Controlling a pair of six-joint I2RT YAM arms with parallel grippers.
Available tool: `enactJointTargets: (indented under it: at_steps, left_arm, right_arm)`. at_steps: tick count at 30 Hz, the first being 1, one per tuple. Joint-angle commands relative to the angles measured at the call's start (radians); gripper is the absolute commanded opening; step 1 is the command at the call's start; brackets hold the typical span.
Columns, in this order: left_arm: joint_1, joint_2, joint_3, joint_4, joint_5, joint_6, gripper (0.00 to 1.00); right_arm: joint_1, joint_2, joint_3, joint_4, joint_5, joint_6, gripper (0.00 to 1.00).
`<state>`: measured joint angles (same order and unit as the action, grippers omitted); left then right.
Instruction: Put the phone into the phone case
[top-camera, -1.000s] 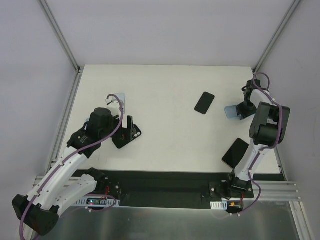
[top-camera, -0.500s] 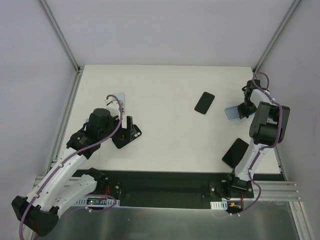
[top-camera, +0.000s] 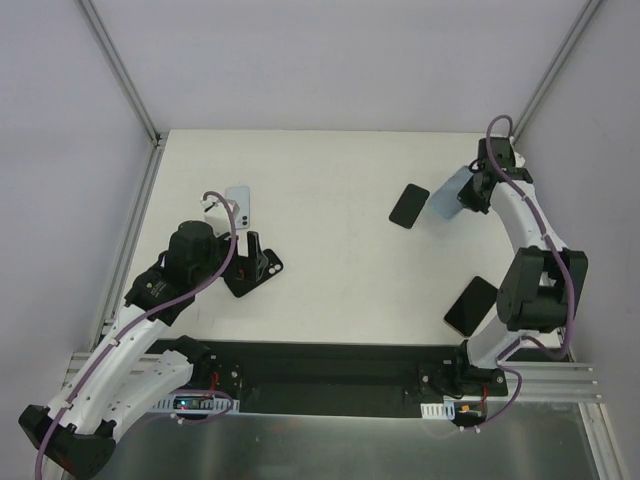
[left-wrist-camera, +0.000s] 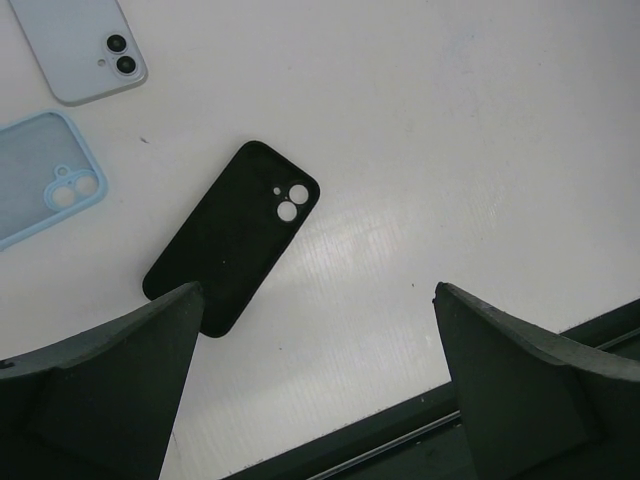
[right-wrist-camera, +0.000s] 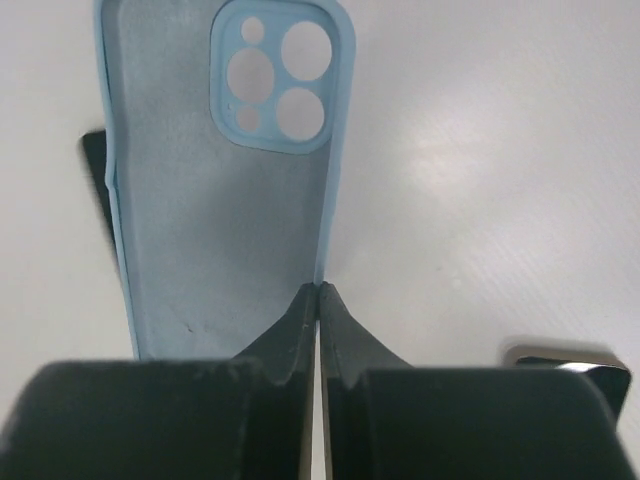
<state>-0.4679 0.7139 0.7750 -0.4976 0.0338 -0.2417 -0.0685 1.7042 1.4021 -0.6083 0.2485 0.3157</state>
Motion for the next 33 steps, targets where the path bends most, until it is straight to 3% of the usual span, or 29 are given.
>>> enactJointTargets:
  at_steps: [1,7,13,27,30,33]
  left_arm:
    - [-0.003,-0.025,-0.002,0.019,-0.070,-0.002,0.98]
    - [-0.003,-0.038,-0.003,0.014,-0.112,-0.074,0.96]
    - [-0.003,0.096,0.069,0.005,-0.080,-0.237,0.88]
    - [-0.005,0.531,0.161,0.226,0.109,-0.356,0.75]
    - [-0.011,0.623,0.173,0.286,0.150,-0.389,0.72]
    - [-0.012,0.673,0.194,0.291,0.167,-0.395,0.70]
  right_arm:
    - [0.145,-0.129,-0.100,0.082,-0.159,-0.102,0.01]
    - [0.427,-0.209,-0.294,0.208,-0.333,-0.153,0.02]
    - [0.642,-0.180,-0.353,0.226,-0.292,-0.158,0.02]
    - [0.739,-0.083,-0.417,0.274,-0.207,-0.076,0.04]
    - [0.742,-0.089,-0.448,0.298,-0.218,-0.050,0.10]
    - [0.742,-0.112,-0.448,0.265,-0.189,-0.041,0.26]
